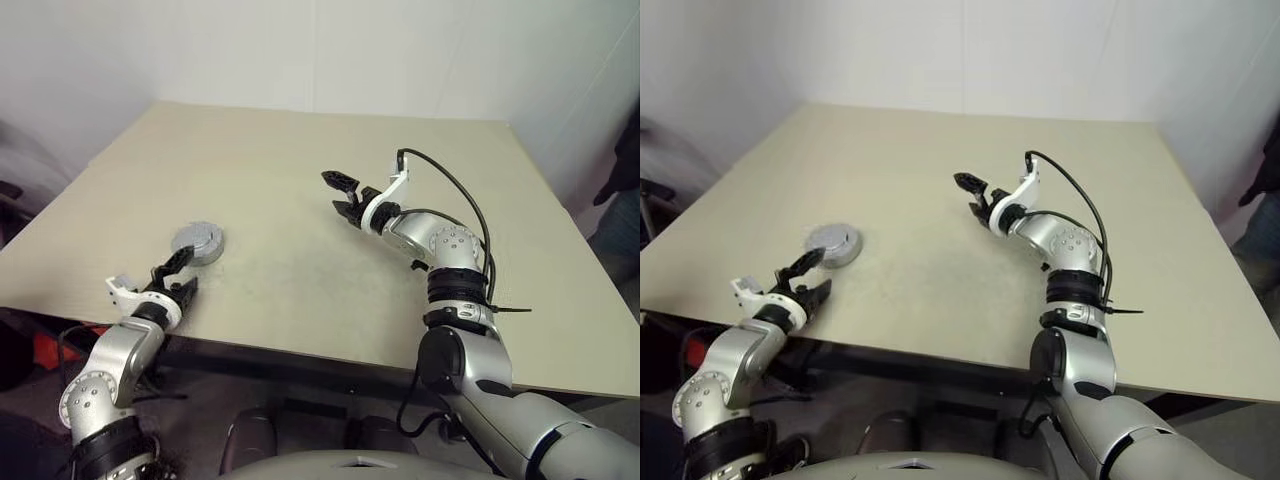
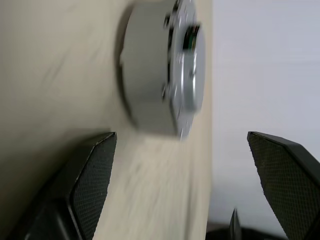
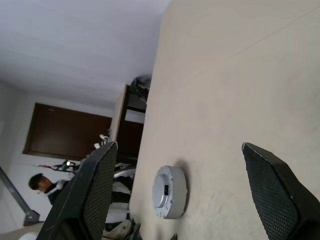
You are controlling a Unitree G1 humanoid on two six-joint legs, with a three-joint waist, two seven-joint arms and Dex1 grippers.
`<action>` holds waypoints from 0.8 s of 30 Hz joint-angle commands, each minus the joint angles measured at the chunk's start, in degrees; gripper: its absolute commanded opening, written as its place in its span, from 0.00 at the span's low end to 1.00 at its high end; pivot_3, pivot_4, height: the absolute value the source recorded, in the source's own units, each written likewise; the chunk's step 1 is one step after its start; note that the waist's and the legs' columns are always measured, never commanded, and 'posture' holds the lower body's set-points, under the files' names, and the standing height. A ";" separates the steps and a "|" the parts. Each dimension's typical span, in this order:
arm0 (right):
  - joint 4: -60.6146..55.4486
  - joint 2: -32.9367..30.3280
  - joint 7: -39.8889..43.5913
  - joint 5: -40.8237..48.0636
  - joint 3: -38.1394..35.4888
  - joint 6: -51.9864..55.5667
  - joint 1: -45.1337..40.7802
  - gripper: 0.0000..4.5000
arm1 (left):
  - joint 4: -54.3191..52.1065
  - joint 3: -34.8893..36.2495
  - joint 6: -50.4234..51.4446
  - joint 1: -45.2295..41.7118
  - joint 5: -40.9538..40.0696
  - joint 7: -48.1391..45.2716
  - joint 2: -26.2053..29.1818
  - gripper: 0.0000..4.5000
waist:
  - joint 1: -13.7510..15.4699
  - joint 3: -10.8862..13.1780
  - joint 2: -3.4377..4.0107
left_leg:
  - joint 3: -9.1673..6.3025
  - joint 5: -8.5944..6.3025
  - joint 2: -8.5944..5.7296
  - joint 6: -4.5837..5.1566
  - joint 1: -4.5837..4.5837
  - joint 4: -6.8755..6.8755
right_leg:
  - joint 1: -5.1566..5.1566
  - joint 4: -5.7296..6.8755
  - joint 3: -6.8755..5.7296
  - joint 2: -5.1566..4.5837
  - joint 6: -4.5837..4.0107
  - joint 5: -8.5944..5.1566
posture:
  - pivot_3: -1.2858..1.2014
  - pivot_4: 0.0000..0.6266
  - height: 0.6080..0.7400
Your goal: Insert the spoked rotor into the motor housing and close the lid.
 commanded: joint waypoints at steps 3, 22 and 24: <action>-4.63 -4.61 7.86 -7.03 7.20 -3.44 1.85 1.00 | -3.34 -12.48 7.23 0.02 4.53 -4.21 4.98 0.99 | 0.63 -0.03 0.04 | -0.02 -0.03 -0.02 0.05 0.42 -0.02 | 0.47 -0.07 -0.02 0.00 0.08 -0.05 | 0.52 0.00 1.00; -13.36 -38.23 66.23 -35.46 33.24 -40.33 22.63 1.00 | -3.87 -40.38 -19.37 -12.46 60.97 -51.10 20.38 0.99 | 1.49 -0.05 0.09 | 0.08 -0.20 0.05 0.39 0.31 0.06 | 0.47 -0.03 0.13 -0.01 0.15 -0.30 | 0.52 0.00 1.00; -12.15 -37.12 66.15 -35.59 32.47 -40.97 21.77 1.00 | -3.18 -39.98 -20.40 -13.54 62.50 -51.24 18.84 0.99 | 1.44 -0.04 0.10 | 0.12 -0.22 0.04 0.43 0.39 0.09 | 0.54 0.00 0.13 -0.02 0.12 -0.30 | 0.52 0.00 1.00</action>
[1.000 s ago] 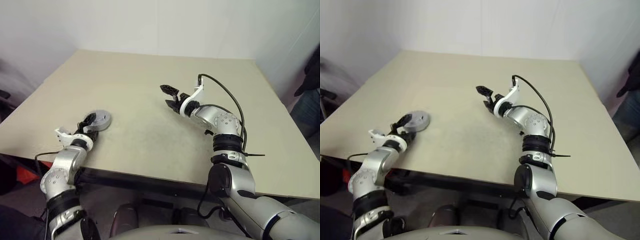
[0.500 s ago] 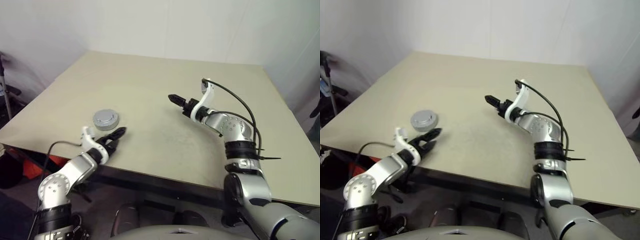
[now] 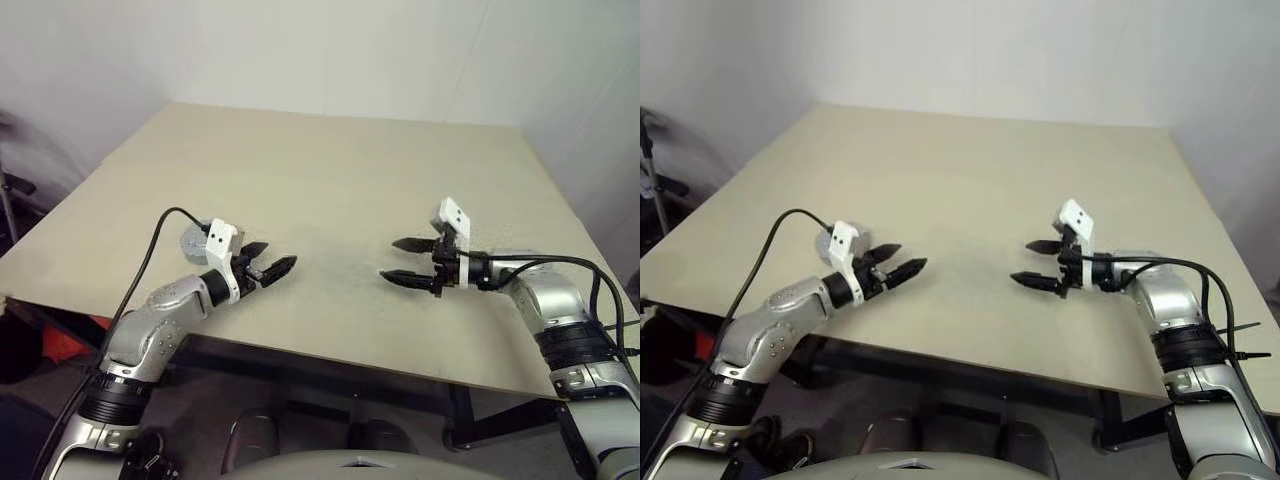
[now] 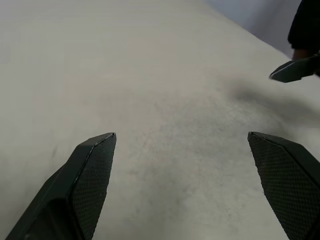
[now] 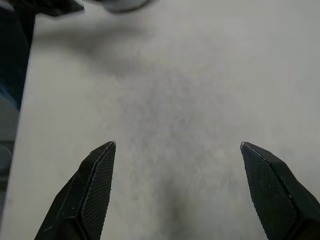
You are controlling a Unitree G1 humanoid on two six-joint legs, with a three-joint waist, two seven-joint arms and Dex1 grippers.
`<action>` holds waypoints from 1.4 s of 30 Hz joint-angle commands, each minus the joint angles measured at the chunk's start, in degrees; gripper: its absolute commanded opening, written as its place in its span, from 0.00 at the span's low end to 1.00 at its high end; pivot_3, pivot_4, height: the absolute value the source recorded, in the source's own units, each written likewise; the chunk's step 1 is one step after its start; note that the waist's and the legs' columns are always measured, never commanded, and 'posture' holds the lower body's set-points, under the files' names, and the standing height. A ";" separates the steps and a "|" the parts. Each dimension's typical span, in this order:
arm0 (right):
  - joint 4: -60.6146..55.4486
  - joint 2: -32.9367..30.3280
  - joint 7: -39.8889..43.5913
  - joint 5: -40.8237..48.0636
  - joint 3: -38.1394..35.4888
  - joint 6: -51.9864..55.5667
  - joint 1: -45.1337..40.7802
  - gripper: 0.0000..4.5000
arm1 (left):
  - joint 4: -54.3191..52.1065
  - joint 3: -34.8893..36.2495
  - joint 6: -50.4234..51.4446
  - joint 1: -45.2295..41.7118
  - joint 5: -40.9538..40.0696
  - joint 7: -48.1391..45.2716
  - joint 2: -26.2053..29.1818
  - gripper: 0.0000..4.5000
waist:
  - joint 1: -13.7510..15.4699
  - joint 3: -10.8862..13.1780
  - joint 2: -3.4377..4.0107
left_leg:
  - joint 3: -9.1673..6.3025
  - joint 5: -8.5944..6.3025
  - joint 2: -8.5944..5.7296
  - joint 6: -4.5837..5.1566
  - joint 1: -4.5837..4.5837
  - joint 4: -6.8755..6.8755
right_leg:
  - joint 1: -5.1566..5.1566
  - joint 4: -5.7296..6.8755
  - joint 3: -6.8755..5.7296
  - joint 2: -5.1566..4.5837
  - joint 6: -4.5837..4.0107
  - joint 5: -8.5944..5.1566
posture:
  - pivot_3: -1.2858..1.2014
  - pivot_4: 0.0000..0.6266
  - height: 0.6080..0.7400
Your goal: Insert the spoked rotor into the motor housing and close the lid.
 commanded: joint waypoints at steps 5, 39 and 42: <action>0.95 2.37 -0.15 -0.77 -1.95 -4.23 -2.29 1.00 | 0.93 0.98 -4.22 -3.23 6.78 -1.12 -3.05 0.99 | -0.20 0.00 0.01 | -0.03 -0.05 0.03 0.11 0.09 0.03 | 0.11 0.02 -0.02 0.01 -0.11 0.06 | 0.52 0.00 1.00; -3.13 5.30 -5.24 0.32 -6.20 -2.02 0.55 1.00 | 2.90 4.78 -4.35 -4.63 12.48 -0.91 -9.01 0.99 | -0.04 -0.01 0.03 | -0.03 -0.10 0.04 0.21 0.05 0.03 | 0.06 -0.01 -0.06 0.00 -0.18 0.07 | 0.52 0.00 1.00; -0.60 5.74 -5.19 -0.06 -6.15 -3.85 -0.24 1.00 | 3.05 5.04 -4.32 -4.58 12.58 -0.70 -9.25 0.99 | -0.04 -0.01 0.03 | -0.03 -0.11 0.03 0.21 0.04 0.03 | 0.06 -0.02 -0.06 0.00 -0.18 0.07 | 0.52 0.00 1.00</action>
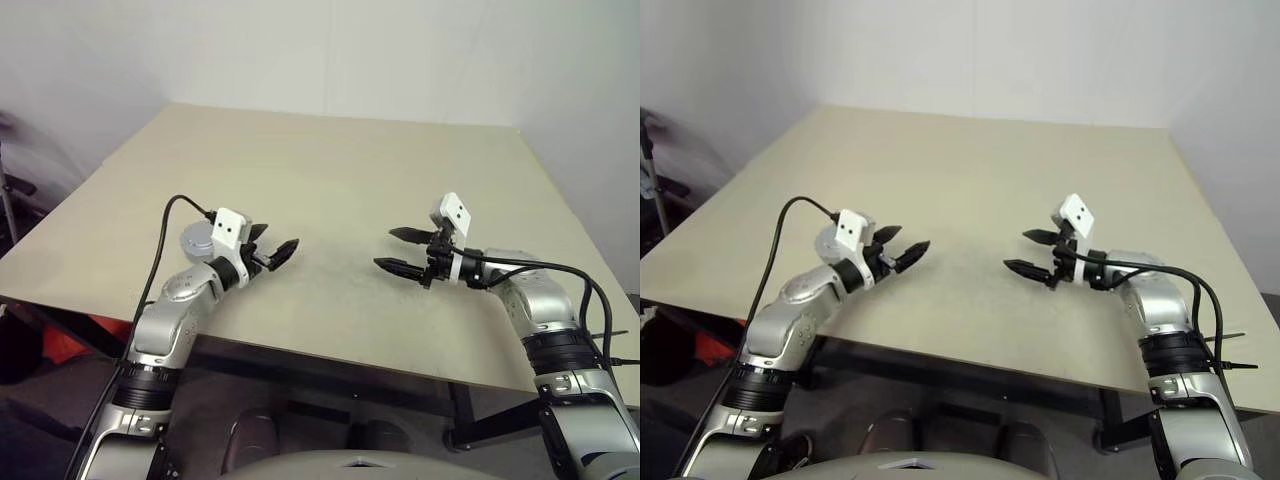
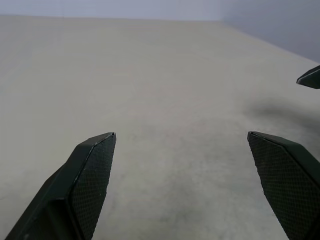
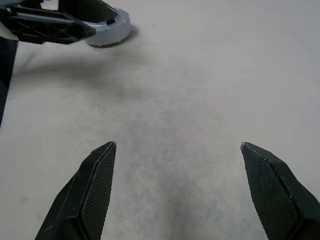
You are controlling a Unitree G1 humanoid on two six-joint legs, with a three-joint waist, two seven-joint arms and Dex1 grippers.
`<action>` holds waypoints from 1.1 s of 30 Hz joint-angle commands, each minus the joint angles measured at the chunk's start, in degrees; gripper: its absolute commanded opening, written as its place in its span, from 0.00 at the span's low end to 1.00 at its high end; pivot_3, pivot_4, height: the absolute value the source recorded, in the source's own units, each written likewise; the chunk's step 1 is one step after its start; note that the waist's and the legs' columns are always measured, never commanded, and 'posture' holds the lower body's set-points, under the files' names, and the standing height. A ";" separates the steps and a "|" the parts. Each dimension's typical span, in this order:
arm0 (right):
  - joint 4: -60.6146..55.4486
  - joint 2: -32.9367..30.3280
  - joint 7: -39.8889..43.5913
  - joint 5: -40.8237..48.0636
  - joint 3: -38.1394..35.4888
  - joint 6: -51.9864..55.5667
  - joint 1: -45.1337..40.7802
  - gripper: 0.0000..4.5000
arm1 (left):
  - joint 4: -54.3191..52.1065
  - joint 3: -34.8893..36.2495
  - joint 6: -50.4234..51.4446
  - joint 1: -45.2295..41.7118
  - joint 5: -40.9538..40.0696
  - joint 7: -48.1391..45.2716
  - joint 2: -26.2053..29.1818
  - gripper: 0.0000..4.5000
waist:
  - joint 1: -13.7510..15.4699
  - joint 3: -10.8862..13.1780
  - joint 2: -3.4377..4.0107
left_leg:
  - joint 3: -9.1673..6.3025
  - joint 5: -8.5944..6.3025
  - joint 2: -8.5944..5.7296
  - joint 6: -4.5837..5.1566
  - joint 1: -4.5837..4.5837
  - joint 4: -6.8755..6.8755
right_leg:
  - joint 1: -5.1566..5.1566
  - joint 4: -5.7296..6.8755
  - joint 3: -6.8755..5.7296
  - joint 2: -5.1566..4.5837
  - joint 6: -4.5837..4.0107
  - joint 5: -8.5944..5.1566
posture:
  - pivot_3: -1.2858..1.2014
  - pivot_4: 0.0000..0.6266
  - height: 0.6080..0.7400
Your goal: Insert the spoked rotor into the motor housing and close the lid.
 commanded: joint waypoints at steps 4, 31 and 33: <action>4.83 1.69 -0.67 -0.35 -2.00 -4.62 -3.25 1.00 | 0.44 1.95 -1.47 -1.53 0.32 0.28 -0.87 0.99 | -0.10 0.00 0.00 | 0.01 0.00 0.01 0.00 0.01 0.00 | 0.00 0.01 0.00 0.00 0.00 0.00 | 0.52 0.00 1.00; 7.04 3.78 -2.55 -1.84 -1.87 -7.06 -4.56 1.00 | 1.53 2.10 -1.82 -2.75 2.54 -0.05 -2.19 0.99 | -0.08 0.00 0.01 | 0.00 -0.02 0.01 0.03 -0.02 0.00 | -0.03 -0.01 -0.01 0.00 -0.05 0.02 | 0.52 0.00 1.00; 6.53 3.64 -2.75 -1.70 -2.02 -6.70 -4.55 1.00 | 1.84 2.15 -1.89 -2.94 2.61 -0.09 -2.18 0.99 | -0.10 0.00 0.01 | 0.00 -0.02 0.01 0.03 -0.03 0.00 | -0.04 -0.01 -0.01 0.00 -0.06 0.02 | 0.52 0.00 1.00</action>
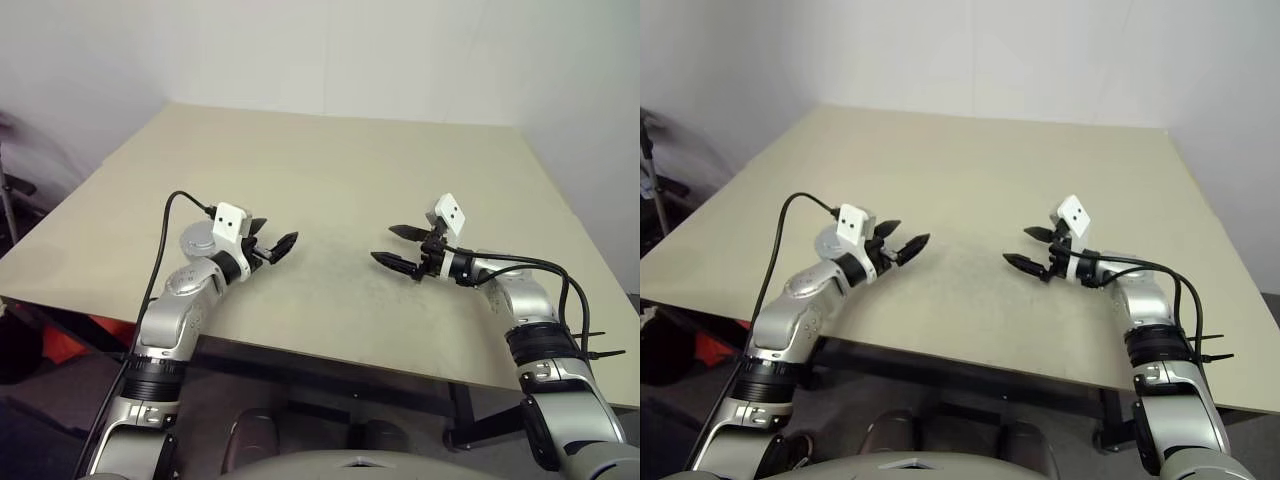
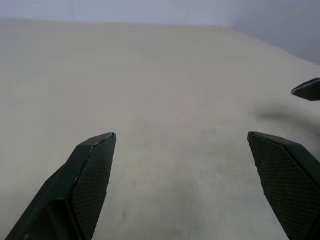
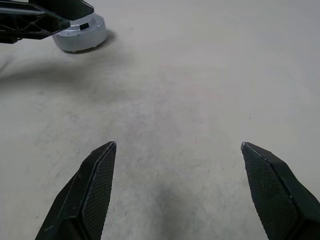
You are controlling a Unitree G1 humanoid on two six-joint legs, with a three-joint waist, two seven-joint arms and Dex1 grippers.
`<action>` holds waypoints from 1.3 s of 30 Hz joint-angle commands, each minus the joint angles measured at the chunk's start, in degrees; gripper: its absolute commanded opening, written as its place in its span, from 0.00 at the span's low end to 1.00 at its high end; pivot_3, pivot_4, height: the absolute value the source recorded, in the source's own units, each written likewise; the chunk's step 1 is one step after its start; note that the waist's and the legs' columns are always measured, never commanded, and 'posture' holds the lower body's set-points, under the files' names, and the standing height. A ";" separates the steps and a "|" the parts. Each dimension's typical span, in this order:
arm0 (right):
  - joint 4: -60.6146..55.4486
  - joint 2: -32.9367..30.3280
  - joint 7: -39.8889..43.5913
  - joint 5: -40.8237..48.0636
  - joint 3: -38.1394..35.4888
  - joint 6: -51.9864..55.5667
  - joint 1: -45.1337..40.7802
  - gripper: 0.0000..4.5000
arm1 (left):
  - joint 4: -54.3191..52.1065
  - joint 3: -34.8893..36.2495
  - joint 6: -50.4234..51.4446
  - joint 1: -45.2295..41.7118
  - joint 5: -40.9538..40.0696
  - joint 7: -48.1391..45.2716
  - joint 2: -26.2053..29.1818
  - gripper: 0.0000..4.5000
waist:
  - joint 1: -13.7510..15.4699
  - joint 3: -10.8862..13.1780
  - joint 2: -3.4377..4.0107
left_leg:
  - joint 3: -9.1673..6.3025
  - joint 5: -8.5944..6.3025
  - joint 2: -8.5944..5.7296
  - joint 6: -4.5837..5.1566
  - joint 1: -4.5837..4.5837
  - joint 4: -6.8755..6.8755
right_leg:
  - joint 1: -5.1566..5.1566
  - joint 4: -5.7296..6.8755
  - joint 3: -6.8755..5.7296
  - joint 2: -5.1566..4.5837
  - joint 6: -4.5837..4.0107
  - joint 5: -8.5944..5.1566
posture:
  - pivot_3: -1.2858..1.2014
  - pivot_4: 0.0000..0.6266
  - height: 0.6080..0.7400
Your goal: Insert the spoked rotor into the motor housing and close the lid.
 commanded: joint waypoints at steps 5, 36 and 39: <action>-3.79 -0.25 -1.21 0.50 -1.45 0.89 -1.58 1.00 | 0.36 0.71 -1.29 -2.14 0.46 -0.31 0.10 0.99 | 0.00 0.00 0.00 | 0.00 0.00 -0.01 0.00 0.00 -0.01 | -0.01 0.00 0.00 0.00 0.03 -0.02 | 0.52 0.00 1.00; 1.38 1.28 -3.91 -1.83 -1.90 -2.78 -4.44 1.00 | 1.42 1.11 -2.00 -3.41 0.54 0.65 -1.23 0.99 | -0.08 0.01 0.02 | 0.00 -0.01 0.00 0.01 -0.05 -0.04 | -0.08 -0.02 0.01 0.00 0.02 -0.03 | 0.52 0.00 1.00; 1.31 1.47 -3.65 -1.90 -1.63 -2.70 -4.50 1.00 | 0.56 1.33 -1.77 -2.66 0.28 1.04 -1.59 0.99 | -0.11 0.01 0.02 | 0.00 -0.01 0.00 0.01 -0.03 -0.04 | -0.07 -0.02 0.01 0.00 0.01 -0.03 | 0.52 0.00 1.00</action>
